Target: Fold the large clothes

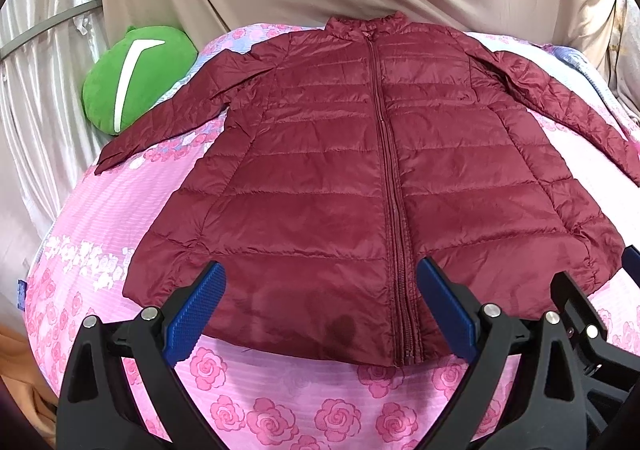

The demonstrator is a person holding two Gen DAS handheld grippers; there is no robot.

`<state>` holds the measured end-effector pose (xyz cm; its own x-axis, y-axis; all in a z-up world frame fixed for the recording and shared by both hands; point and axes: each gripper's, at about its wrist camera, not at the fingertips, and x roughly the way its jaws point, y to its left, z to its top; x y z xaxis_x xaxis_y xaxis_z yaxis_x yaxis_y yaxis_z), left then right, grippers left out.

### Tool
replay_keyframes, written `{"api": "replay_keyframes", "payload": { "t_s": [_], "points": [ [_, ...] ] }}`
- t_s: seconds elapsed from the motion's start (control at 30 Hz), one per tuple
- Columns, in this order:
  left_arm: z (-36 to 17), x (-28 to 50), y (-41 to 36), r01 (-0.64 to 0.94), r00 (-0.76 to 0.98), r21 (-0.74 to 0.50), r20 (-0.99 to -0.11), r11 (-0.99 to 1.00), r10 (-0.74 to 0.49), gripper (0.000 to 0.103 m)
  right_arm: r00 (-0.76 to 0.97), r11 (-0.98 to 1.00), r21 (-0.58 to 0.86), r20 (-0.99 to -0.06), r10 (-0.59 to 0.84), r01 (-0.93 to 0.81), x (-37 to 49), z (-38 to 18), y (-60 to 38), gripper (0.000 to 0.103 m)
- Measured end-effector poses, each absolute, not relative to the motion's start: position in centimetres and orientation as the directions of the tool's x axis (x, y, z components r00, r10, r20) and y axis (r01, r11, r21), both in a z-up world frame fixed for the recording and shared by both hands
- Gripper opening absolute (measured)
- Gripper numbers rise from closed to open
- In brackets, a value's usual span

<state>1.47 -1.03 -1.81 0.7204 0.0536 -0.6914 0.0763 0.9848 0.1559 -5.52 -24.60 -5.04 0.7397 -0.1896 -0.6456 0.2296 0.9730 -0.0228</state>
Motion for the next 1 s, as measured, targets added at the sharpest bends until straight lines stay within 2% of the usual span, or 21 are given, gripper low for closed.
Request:
{"api": "replay_keyframes", "payload": {
  "t_s": [0.57,1.0],
  "points": [
    [-2.8,2.4,-0.8,0.058,0.698,0.133,-0.714,0.989,0.055,0.093,0.727,0.973,-0.009,-0.663,-0.178,0.23,-4.5,-5.7,-24.5,0.085],
    [-3.2,2.7,-1.0,0.075,0.662,0.132,-0.748,0.988,0.05,0.085,0.724,0.973,-0.021,-0.664,-0.185,0.229,-4.5,-5.8,-24.3,0.085]
  ]
}}
